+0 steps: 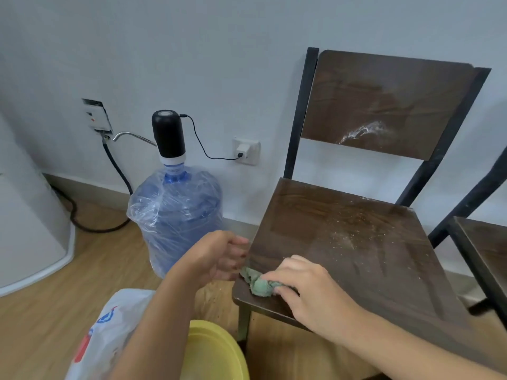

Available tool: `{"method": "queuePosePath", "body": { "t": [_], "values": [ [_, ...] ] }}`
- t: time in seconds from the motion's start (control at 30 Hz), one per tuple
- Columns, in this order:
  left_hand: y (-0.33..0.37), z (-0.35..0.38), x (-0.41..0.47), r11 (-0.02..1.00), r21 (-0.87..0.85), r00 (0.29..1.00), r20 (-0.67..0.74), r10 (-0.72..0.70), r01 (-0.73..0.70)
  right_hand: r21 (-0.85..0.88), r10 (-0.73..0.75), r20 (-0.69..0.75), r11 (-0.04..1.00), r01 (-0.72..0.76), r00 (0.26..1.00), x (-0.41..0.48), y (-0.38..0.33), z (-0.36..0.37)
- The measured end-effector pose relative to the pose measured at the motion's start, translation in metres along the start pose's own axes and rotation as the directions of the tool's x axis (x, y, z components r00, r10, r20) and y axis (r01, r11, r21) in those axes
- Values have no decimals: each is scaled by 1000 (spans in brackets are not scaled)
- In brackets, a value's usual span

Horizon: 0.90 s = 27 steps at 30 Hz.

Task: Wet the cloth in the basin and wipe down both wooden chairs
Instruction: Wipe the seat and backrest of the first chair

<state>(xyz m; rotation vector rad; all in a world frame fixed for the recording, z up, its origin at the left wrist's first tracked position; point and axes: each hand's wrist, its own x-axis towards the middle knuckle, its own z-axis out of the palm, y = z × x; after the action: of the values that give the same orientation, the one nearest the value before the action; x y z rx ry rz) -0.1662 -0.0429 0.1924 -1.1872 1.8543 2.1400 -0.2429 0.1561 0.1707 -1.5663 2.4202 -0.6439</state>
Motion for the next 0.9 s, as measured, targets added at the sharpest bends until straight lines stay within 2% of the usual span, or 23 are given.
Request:
{"method": "queuePosePath", "body": {
  "t": [0.07,0.13,0.2,0.27,0.37,0.43,0.53,0.63,0.73,0.77,0.9],
  "values": [
    [1,4,-6,999,36,1000,18,2,-3,20,14,136,1000,-17,991,-11,0,-20],
    [0,7,-10,999,46,999,51,11,-13,76,82,146,993,-94,986,2,10,-43],
    [-1,8,-10,998,51,998,67,21,-25,96,212,-31,973,-208,977,36,34,-56],
    [-3,9,-11,998,62,998,60,29,-33,50,308,-206,951,-304,929,76,55,-57],
    [-3,7,-10,998,62,1000,25,17,-18,-2,340,-248,936,-351,907,103,54,-33],
    [-4,4,-7,997,83,1000,-2,1,0,6,283,-213,957,-289,935,95,34,-17],
    [-4,2,-2,993,115,1000,-9,2,-1,17,55,-94,998,-54,994,57,-4,8],
    [-5,2,3,990,137,999,28,21,-25,-13,-142,55,990,143,988,19,-24,13],
    [-11,1,11,984,173,999,-14,38,-35,18,-190,234,981,192,953,10,-12,-12],
    [-12,0,13,980,192,997,-37,63,-54,38,-159,233,987,154,959,15,-5,-20],
    [-15,-9,16,963,241,981,-116,156,-124,40,-73,-12,996,73,997,62,7,-13]
  ]
}}
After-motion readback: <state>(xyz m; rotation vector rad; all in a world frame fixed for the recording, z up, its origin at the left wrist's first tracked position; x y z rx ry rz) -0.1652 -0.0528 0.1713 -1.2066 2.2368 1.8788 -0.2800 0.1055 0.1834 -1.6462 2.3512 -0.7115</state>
